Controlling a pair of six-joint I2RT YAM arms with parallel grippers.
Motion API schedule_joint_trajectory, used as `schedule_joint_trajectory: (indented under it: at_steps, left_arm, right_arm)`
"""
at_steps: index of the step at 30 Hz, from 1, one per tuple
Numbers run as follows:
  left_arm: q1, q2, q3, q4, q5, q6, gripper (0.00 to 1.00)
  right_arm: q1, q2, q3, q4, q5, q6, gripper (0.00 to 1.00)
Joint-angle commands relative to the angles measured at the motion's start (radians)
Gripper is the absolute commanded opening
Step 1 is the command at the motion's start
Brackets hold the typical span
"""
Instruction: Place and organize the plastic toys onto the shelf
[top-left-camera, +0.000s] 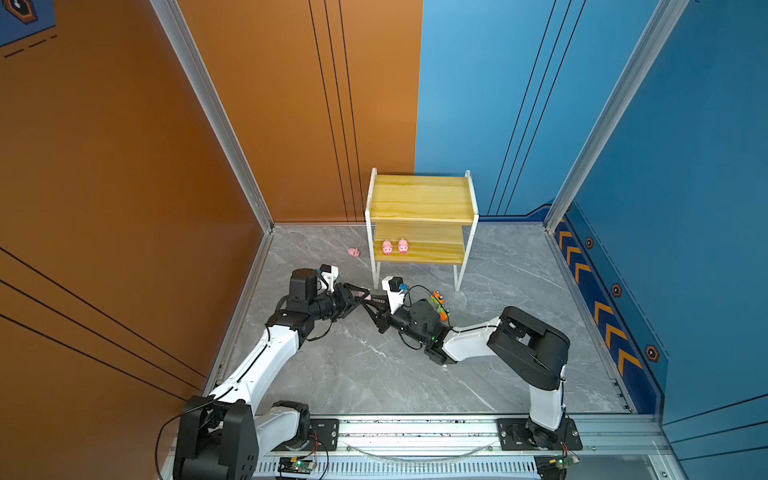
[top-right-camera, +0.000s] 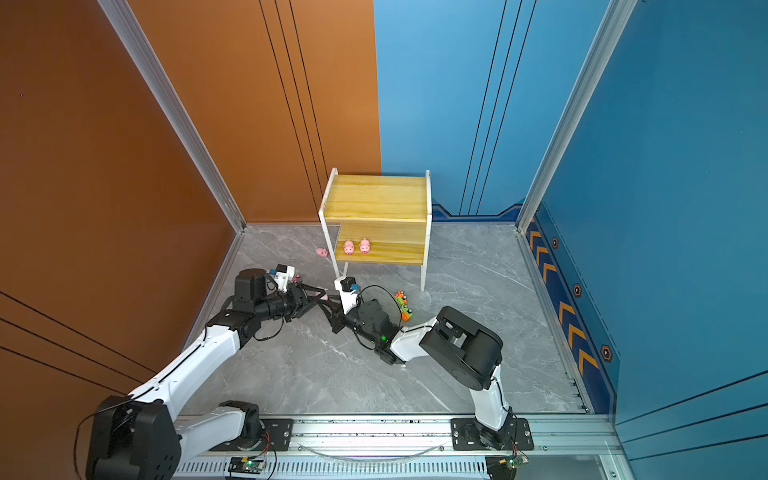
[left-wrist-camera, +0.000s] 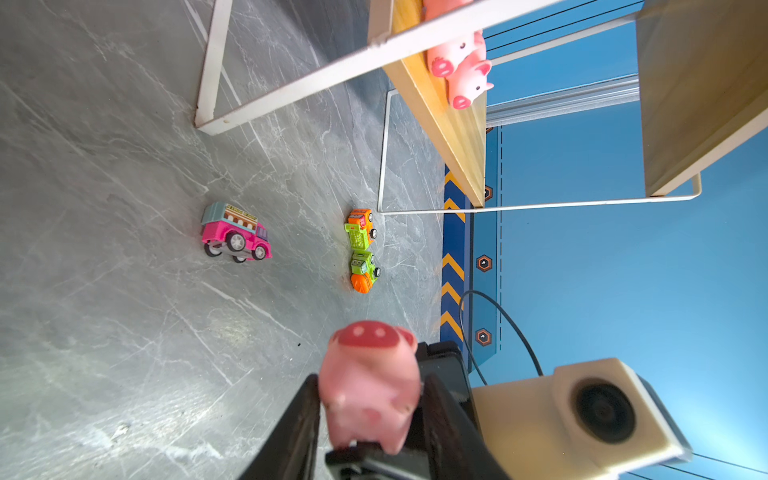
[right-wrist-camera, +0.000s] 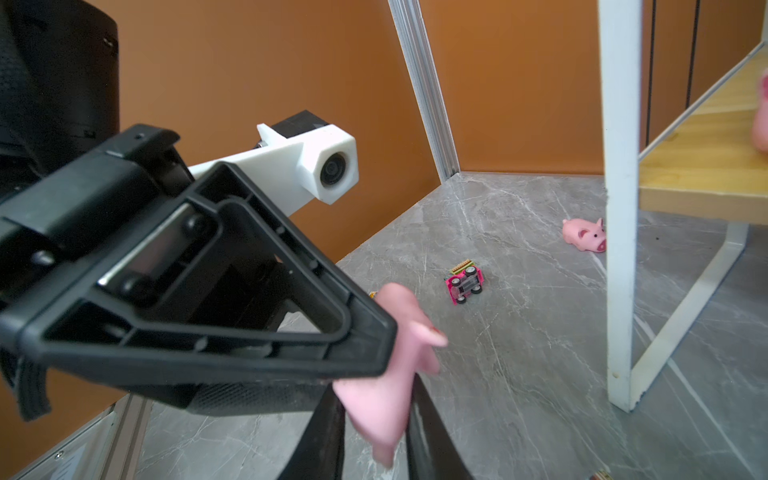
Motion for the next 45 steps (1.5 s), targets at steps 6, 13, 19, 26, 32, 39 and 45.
schedule_joint_trajectory:
  at_steps: [6,13,19,26,32,39,45]
  left_arm:
    - [0.017,-0.001,-0.017,-0.002,-0.001,0.032,0.56]
    - [0.034,0.026,0.007,-0.038,-0.03,0.091,0.58]
    - [0.051,0.059,0.042,-0.098,-0.068,0.173,0.59]
    - [0.071,0.093,0.086,-0.133,-0.09,0.218,0.59]
    - [0.074,0.079,0.143,-0.217,-0.116,0.268,0.58]
    - [0.083,0.063,0.165,-0.24,-0.122,0.292,0.59]
    - [0.094,0.061,0.16,-0.24,-0.121,0.3,0.59]
  right_arm:
    - [0.008,-0.069,-0.046,-0.113,0.033,-0.087,0.23]
    - [0.046,-0.183,-0.105,-0.371,0.107,-0.229,0.23]
    - [0.092,-0.315,-0.124,-0.73,0.267,-0.345,0.23]
    - [0.126,-0.354,-0.058,-1.121,0.418,-0.363,0.24]
    - [0.158,-0.254,0.035,-1.327,0.57,-0.361,0.24]
    - [0.168,-0.14,0.142,-1.462,0.658,-0.348,0.25]
    - [0.193,-0.078,0.198,-1.509,0.705,-0.373,0.26]
